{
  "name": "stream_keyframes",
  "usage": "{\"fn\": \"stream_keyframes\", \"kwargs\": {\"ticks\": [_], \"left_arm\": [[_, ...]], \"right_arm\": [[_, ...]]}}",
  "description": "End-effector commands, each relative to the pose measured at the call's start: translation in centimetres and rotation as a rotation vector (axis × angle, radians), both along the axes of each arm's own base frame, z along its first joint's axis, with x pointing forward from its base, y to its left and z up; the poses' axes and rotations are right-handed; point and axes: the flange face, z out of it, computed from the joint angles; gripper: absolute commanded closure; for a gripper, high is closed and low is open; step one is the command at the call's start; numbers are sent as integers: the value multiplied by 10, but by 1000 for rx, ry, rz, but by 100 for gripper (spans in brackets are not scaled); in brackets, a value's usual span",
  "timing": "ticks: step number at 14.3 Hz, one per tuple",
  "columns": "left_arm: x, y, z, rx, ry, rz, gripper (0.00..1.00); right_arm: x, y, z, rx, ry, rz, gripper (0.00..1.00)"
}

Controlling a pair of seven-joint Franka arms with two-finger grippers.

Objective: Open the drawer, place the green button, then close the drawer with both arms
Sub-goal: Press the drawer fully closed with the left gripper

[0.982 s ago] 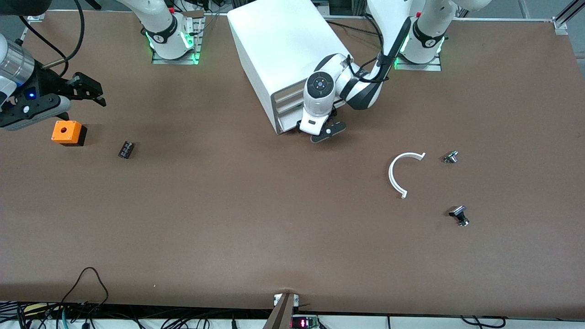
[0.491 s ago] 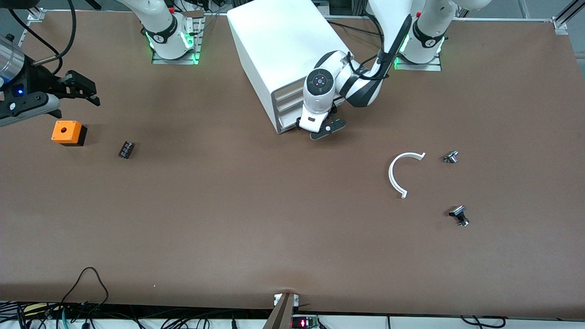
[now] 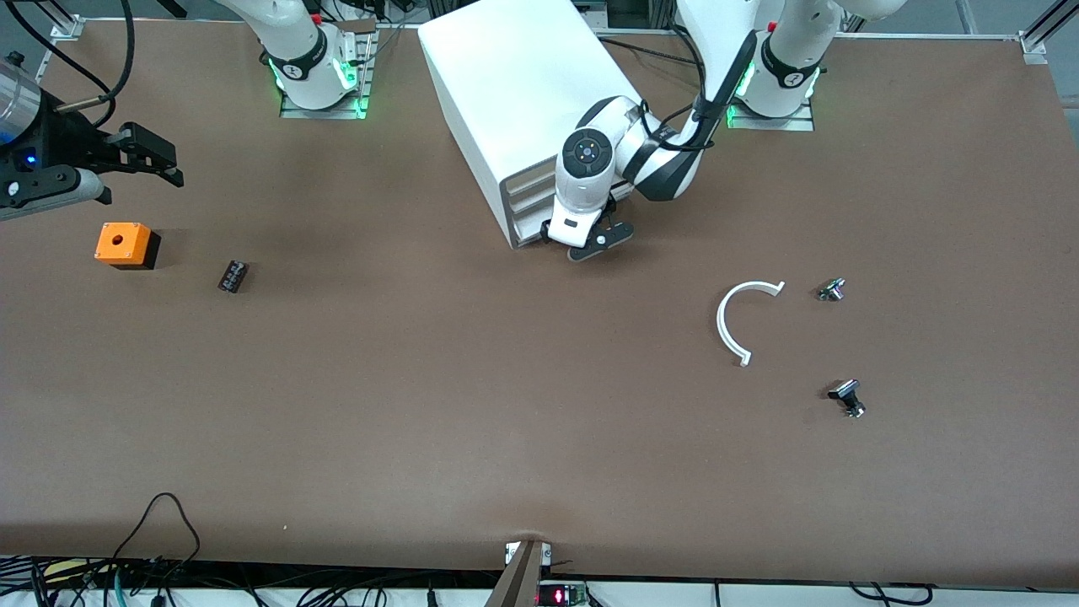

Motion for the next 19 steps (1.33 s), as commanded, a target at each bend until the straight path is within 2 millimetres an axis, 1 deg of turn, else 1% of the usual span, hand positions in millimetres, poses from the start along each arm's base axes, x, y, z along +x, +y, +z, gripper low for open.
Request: {"fn": "stream_keyframes", "kwargs": {"ticks": [1,3,5,6,8,10,11,12,13,15,16,17,19], "left_arm": [[4,-4,1,-4,0,11,0],[-4,-9,2,-3,5,-1,0],[-7,-12,2,0,10,8,0],[-17,-21,4,-6,21,-10,0],[-18,-21,3,-8,23,-11,0],[-11,-16,2,-5,20,1,0],[-3,-10,4,-7,15,18,0],[11,-5,9,-14,1,32,0],[25,2,16,-20,-9,53,0],[52,22,35,-35,-41,103,0],[69,41,47,-24,-58,129,0],[89,64,64,10,-99,129,0],[126,107,84,38,-152,171,0]], "right_arm": [[4,8,1,-12,10,-3,0],[4,13,7,-18,-2,4,0],[4,11,6,-18,1,3,0],[4,9,6,-20,1,0,0],[4,9,6,-20,3,0,0],[4,10,6,-20,3,1,0],[4,9,6,-20,4,0,0],[4,9,5,-20,4,0,0],[4,10,6,-20,4,1,0],[4,11,6,-18,1,3,0],[4,11,6,-18,1,3,0],[4,11,6,-18,1,3,0],[4,11,6,-18,0,3,0]]}}
